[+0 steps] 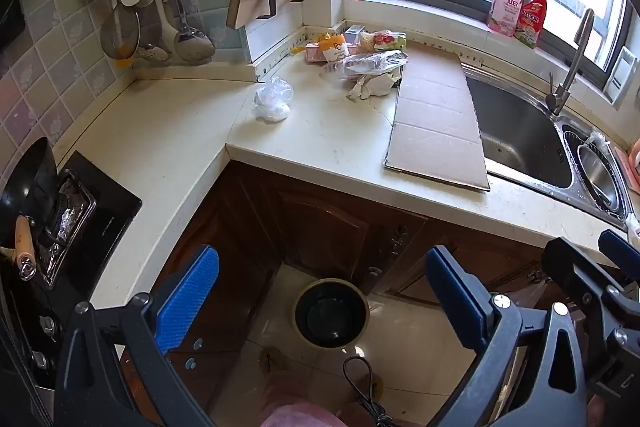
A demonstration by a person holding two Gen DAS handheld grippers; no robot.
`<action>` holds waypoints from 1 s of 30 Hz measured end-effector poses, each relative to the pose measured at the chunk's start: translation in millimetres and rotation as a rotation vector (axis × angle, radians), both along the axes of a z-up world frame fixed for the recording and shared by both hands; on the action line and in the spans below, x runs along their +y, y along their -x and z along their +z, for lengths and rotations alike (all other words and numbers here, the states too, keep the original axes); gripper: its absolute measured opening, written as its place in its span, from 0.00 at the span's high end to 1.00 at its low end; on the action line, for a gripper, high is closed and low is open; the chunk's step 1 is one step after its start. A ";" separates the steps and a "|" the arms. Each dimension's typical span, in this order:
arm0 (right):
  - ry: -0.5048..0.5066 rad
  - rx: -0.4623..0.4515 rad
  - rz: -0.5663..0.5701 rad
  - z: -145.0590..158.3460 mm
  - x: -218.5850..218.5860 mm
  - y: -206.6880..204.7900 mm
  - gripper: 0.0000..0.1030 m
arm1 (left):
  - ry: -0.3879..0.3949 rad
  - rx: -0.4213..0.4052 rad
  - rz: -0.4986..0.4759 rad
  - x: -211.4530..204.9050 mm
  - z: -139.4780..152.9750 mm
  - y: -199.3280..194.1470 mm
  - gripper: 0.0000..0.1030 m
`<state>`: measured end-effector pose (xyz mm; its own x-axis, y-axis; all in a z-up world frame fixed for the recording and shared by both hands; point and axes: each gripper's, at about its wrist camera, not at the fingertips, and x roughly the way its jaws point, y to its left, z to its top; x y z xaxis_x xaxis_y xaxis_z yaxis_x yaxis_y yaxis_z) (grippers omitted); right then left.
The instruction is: Collect trash
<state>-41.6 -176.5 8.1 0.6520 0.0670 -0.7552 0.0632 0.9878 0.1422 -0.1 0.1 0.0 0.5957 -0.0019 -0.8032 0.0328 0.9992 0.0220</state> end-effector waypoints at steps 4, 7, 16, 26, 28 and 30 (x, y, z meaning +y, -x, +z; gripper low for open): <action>0.000 -0.003 0.000 0.4 -0.9 -1.1 0.02 | 0.002 -0.003 -0.002 0.0 0.4 0.2 0.01; 0.003 -0.005 -0.001 0.7 -1.2 -1.7 0.02 | 0.003 -0.006 -0.004 -0.2 2.1 1.0 0.01; 0.004 -0.009 -0.007 3.9 -2.8 -4.6 0.02 | -0.001 -0.013 -0.010 -0.2 3.3 -6.3 0.01; 0.004 -0.007 -0.007 5.4 -3.7 -4.5 0.02 | -0.005 -0.010 -0.009 -2.5 4.1 -6.8 0.01; 0.004 -0.007 -0.007 5.3 -4.6 -4.9 0.02 | -0.006 -0.011 -0.008 -3.1 4.1 -6.8 0.01; 0.004 -0.008 -0.006 5.0 -4.1 -5.0 0.02 | -0.006 -0.011 -0.008 -3.3 4.3 -7.0 0.01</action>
<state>-36.5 -180.6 13.1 0.6586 0.0603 -0.7501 0.0677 0.9880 0.1389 7.0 -3.2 4.3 0.6044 -0.0014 -0.7967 0.0402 0.9988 0.0287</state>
